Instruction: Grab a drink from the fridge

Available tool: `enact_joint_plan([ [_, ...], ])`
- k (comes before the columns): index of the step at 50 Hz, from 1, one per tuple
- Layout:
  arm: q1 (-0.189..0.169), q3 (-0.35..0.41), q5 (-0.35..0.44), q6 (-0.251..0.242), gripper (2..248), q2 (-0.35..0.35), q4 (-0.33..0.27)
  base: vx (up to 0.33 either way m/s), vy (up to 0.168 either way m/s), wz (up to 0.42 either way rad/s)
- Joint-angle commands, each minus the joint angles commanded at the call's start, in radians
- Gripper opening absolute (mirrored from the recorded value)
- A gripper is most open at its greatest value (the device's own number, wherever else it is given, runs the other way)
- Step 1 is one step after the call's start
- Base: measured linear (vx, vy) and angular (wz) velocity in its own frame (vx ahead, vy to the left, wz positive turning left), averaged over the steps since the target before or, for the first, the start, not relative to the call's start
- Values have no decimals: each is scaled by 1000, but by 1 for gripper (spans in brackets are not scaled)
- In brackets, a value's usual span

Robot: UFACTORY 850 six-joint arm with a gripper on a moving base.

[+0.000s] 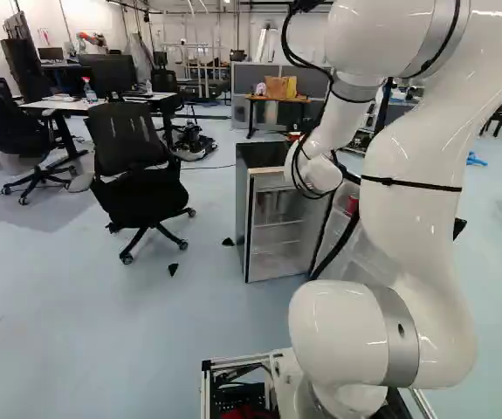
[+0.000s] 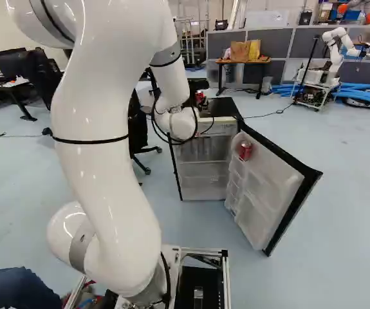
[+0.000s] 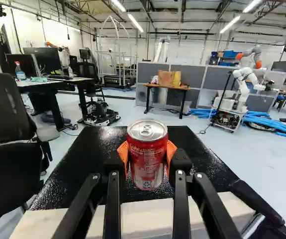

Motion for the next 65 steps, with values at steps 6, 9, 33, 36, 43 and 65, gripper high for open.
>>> enact_joint_plan([
  [6,3,-26,-32,0,95,-21,0,0,0,0],
  [9,4,-39,-48,0,95,-31,0,0,0,0],
  [33,15,-144,-129,0,95,-113,0,0,0,0],
  [36,17,-157,-135,0,95,-122,0,0,0,0],
  [43,19,-186,-138,0,95,-144,0,0,0,0],
  [65,31,-258,-138,0,95,-198,0,0,0,0],
])
